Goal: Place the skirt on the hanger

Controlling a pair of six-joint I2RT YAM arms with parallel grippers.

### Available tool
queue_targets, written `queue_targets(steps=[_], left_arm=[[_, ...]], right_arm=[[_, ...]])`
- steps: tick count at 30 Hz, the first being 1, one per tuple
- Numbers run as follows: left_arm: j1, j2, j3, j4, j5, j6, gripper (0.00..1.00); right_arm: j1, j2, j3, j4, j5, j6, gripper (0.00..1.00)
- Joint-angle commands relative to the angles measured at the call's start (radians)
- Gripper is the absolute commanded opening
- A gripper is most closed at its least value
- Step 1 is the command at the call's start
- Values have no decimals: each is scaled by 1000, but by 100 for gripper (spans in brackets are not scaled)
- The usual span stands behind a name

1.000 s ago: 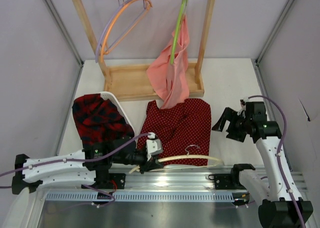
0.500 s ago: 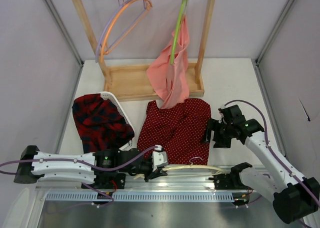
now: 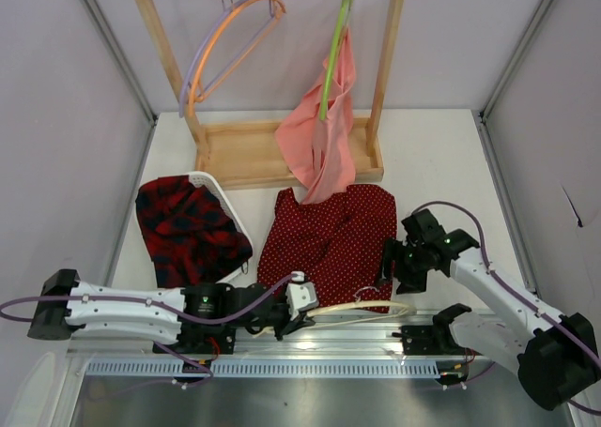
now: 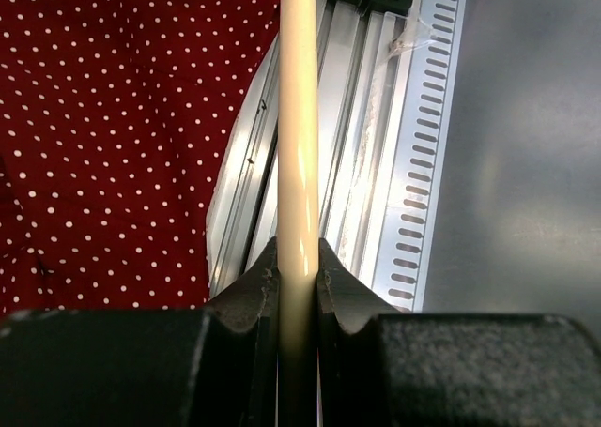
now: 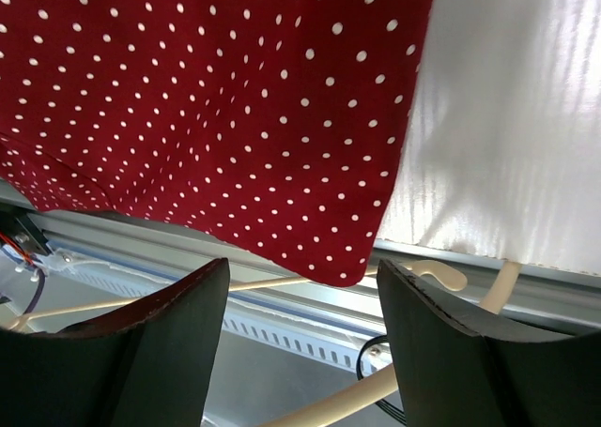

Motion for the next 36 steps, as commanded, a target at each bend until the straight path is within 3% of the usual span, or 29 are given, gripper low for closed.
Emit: queue_targets(steps=[1,12,17,29,31,32,33,36], left_arm=[[-13,-20,-3,64,-56,-32,0],[-53,36,-18,71,-105,-78,0],[-56,29,-28,50,-166,-103,0],[-56,-13,-101,71,-268,-175,0],[-56,-10,-94,76,-264,-175,0],[-56,-4,-92,77,-266,-173,0],[-56,0,-92,77,-275,-173,0],[-56,7,-94,76,-300,-173,0]], right_arm=[[30,-3,-15,43,-16,54,70],[75,29,-90,57,6,60,63],[87,65,-101,98,-17,57,49],[122,152,-108,157,-5,20,45],[127,178,-105,172,-11,17,28],[128,184,-102,170,-8,17,8],[133,188,-84,166,-7,19,0],[138,149,-24,105,-37,16,0]])
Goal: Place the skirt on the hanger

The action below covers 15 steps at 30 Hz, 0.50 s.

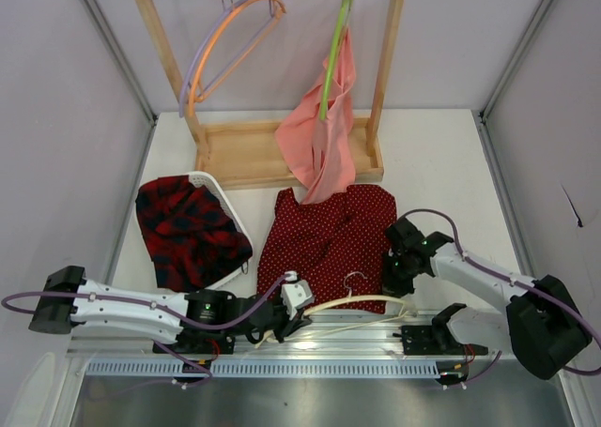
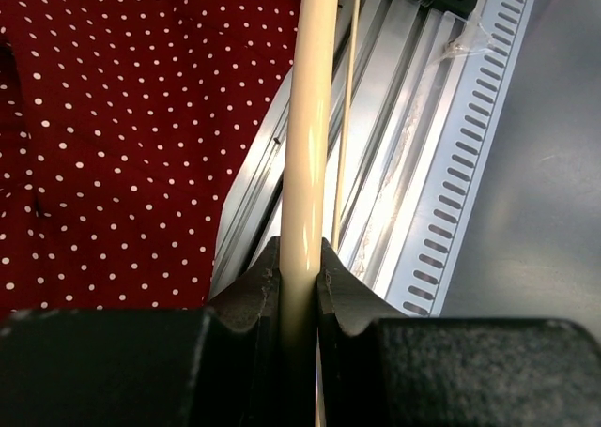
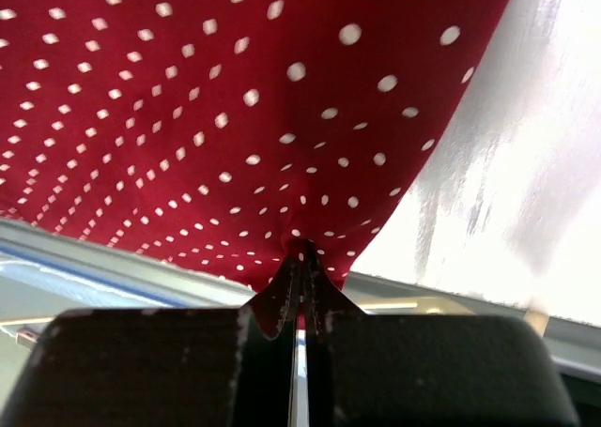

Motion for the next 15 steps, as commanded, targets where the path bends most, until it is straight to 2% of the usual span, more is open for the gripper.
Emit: queue_targets(steps=[1,8,15], left_arm=[[5,11,-10,26,-118,-17,0],[5,11,-32,48,-204,-27,0],[5,-35,-47,52,-363,-51,0]], right_arm=[[16,-48,86,-68,-55,1,0],[17,-151,133,-131,-241,17,0],[19,-174,68,-218,-266,-31,0]])
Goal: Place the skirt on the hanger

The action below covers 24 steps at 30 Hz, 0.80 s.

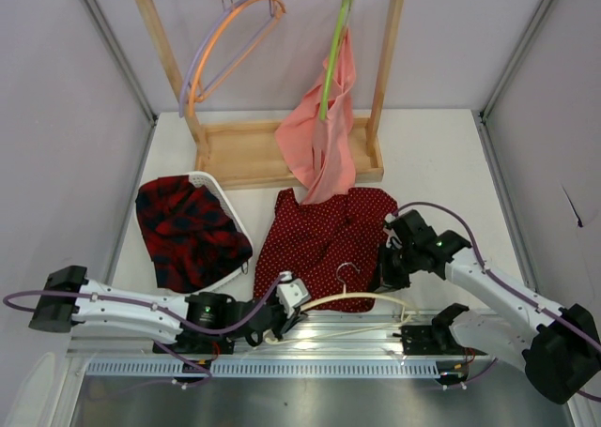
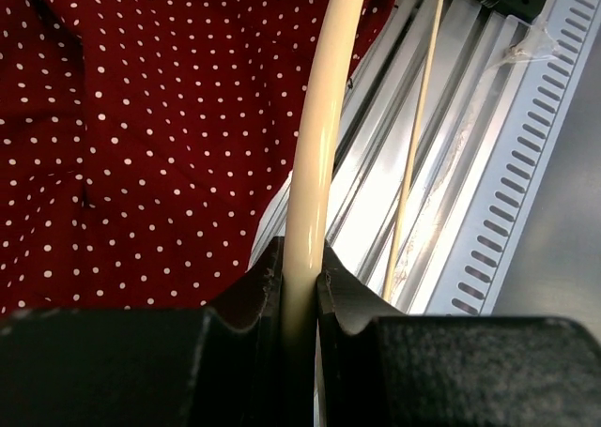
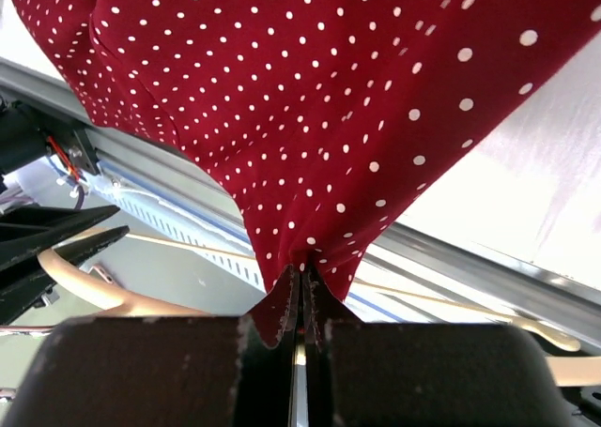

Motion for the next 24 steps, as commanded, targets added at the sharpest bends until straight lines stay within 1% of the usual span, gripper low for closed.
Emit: queue_targets(steps=[1,5,6,9,10,11,12,13,14,15,16,17,18,21,22,23,24], left_arm=[[17,-45,-13,67,-249,-40,0],[20,-123,-40,118,-310,-32,0],[22,-134,-51,124,-338,-26,0],[28,-146,-62,135,-360,-5,0],[29,-143,-66,141,-361,-2,0],[29,-139,-69,150,-354,3,0],[29,-122,-71,167,-346,9,0],[29,-111,-71,175,-326,9,0],[28,-97,-71,179,-320,9,0],[29,-70,-60,182,-312,4,0],[29,-57,-68,192,-294,4,0],[29,-47,-66,198,-288,4,0],[29,-39,-68,202,-283,6,0],[28,-16,-69,224,-277,18,0],[29,-8,-69,230,-274,29,0],[28,-7,-68,230,-272,32,0],[29,-4,-68,232,-268,37,0]], right_arm=[[9,-14,-39,-158,-90,-40,0],[11,-13,-51,-197,-107,-82,0],[9,-6,-48,-209,-110,-91,0],[11,21,-49,-226,-105,-121,0],[9,30,-46,-228,-98,-131,5],[11,41,-42,-234,-61,-131,32],[9,52,-31,-243,-32,-128,37],[8,63,7,-247,-6,-122,38],[3,63,35,-254,28,-96,46],[-4,58,67,-269,99,-80,53],[-32,44,137,-275,126,-71,55],[-50,35,176,-281,146,-65,66],[-70,27,217,-295,189,-54,70],[-151,9,366,-313,212,-59,76],[-184,4,426,-321,208,-57,77],[-193,1,426,-326,206,-59,77],[-198,-2,469,-341,208,-62,77]])
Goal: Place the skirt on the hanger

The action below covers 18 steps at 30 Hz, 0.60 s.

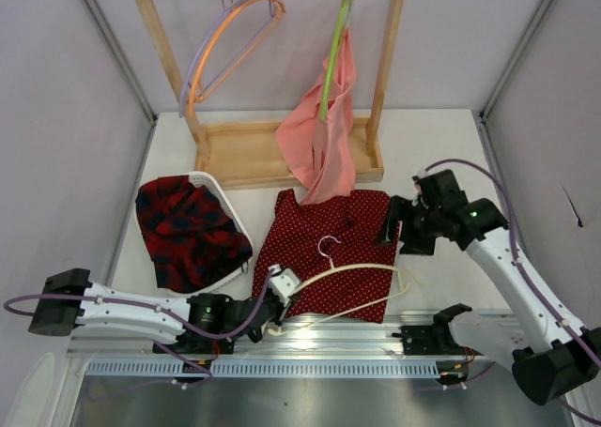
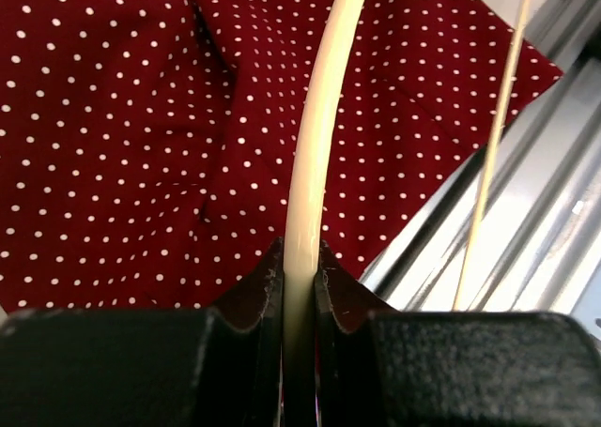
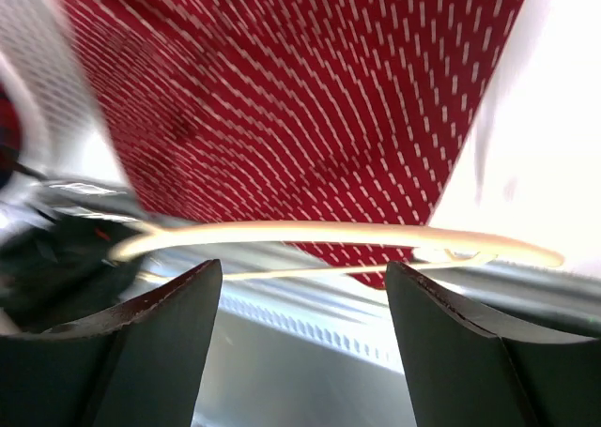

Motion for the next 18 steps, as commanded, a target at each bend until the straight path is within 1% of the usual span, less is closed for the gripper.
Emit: queue_targets(steps=[1,4,5,6,7,10,11,12,14,15,16,18], left_arm=[[3,2,23,101,-49,1,0],[5,-20,15,116,-7,26,0],[5,-26,9,127,10,40,0],[3,-30,9,128,54,47,0],[5,-39,9,131,88,55,0],[3,-56,18,145,196,78,0],[3,-47,21,147,211,83,0],[3,-35,30,147,222,87,0],[3,2,49,136,244,104,0],[2,49,56,133,254,110,0],[-8,77,72,127,253,117,0],[-12,144,93,121,221,100,0]], right_arm=[[-33,-32,115,-88,28,-1,78],[-33,-58,115,-105,55,5,79],[-33,-71,110,-105,56,11,77],[-35,-98,100,-88,40,17,74],[-32,-116,96,-76,-16,26,71],[14,-210,66,-16,-73,43,70],[31,-235,55,-13,-84,39,69],[65,-297,41,-4,-102,28,69],[94,-363,-8,3,-118,52,68],[103,-394,-25,0,-131,62,67],[114,-435,-40,-11,-130,72,63],[119,-459,-83,-54,-139,85,59]])
